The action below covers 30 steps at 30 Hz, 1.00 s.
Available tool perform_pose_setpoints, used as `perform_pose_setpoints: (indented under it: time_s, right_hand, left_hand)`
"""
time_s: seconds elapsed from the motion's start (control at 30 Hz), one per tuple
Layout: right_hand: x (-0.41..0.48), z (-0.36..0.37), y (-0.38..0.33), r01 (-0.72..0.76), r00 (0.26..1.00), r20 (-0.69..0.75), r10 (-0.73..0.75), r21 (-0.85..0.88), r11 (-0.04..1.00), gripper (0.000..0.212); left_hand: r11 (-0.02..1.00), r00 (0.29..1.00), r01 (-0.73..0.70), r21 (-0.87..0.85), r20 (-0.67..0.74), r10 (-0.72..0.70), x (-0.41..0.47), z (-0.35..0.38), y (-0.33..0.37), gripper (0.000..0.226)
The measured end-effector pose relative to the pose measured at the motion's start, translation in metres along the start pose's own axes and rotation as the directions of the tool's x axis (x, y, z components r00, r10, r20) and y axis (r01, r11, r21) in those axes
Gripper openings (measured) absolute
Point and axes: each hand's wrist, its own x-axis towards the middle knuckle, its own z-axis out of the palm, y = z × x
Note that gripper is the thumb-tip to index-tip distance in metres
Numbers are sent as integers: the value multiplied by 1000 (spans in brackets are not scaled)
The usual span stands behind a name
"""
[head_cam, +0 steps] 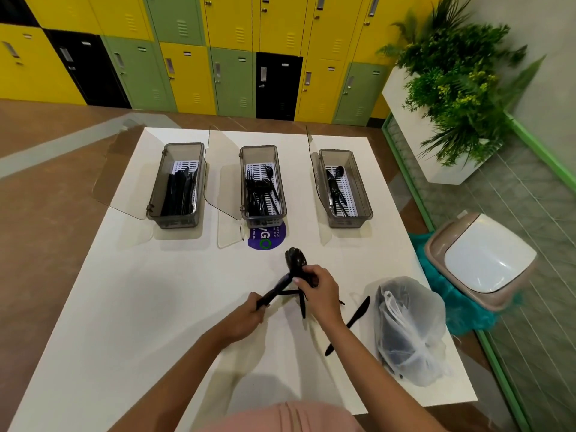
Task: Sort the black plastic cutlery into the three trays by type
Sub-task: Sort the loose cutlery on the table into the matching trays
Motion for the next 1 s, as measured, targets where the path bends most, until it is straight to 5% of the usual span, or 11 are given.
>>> perform_pose_setpoints:
  time_s: [0.1, 0.33, 0.67, 1.0]
  right_hand:
    - [-4, 11, -6, -126, 989, -47, 137, 184, 975, 26]
    - [-12, 32, -13, -338, 939, 205, 275, 408, 848, 31]
    - [-11, 22, -26, -332, 922, 323, 211, 387, 860, 28]
    - [-14, 14, -25, -145, 953, 296, 57, 285, 948, 24]
  left_hand:
    - [987, 1000, -11, -159, -27, 7, -5, 3, 16, 22]
    - [947, 997, -59, -315, 34, 74, -3, 7, 29, 33]
    - [922, 990, -84, -378, 73, 121, -2, 0, 28, 29]
    - [883, 985, -65, -466, 115, 133, 0, -3, 32, 31]
